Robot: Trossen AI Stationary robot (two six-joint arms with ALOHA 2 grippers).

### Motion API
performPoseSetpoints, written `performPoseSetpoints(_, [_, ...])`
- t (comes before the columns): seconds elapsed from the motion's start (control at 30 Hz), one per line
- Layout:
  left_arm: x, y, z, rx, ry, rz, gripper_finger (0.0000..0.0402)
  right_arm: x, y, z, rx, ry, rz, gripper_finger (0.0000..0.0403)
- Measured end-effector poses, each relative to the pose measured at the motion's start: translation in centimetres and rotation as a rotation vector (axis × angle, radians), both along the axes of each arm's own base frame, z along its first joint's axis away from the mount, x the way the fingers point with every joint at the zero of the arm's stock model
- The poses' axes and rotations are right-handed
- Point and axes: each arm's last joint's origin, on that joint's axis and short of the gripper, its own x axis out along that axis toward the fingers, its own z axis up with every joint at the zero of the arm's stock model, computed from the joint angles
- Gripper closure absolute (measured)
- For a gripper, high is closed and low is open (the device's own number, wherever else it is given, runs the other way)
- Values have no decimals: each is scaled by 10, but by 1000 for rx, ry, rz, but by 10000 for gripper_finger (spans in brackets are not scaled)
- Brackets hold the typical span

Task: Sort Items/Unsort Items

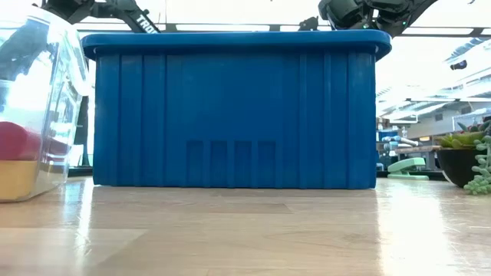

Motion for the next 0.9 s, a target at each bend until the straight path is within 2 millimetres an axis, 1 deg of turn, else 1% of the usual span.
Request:
performPoseSetpoints(0.1, [11, -8, 19, 20, -16, -36, 262, -1, 0, -2, 5, 20, 1, 174])
performPoseSetpoints(0.13, [14, -12, 29, 32, -25, -55, 262, -1, 0, -2, 13, 25, -1, 174])
performPoseSetpoints(0.2, [17, -24, 55, 76, -31, -97, 262, -2, 1, -4, 25, 34, -5, 174])
performPoseSetpoints(0.23, [18, -33, 71, 111, -36, -113, 262, -2, 1, -4, 31, 34, -8, 174])
performPoseSetpoints(0.3, [13, -53, 102, 180, -42, -130, 262, -1, 1, -4, 44, 32, -11, 174])
performPoseSetpoints(0.43, [-9, -102, 163, 282, -88, -166, 262, -1, 2, -4, 48, 28, -13, 174])
performPoseSetpoints(0.47, [-18, -115, 178, 294, -104, -178, 262, -1, 2, -4, 49, 30, -13, 174])
performPoseSetpoints(0.57, [-46, -154, 212, 294, -161, -214, 262, -1, 2, -4, 50, 30, -13, 174])
performPoseSetpoints(0.67, [-73, -187, 232, 244, -220, -266, 262, -1, 2, -4, 50, 29, -13, 174])
performPoseSetpoints(0.77, [-96, -214, 246, 178, -281, -319, 262, -1, 2, -4, 50, 28, -13, 174])
performPoseSetpoints(0.9, [-121, -241, 249, 51, -272, -360, 262, -1, 2, -4, 56, 28, -16, 174])
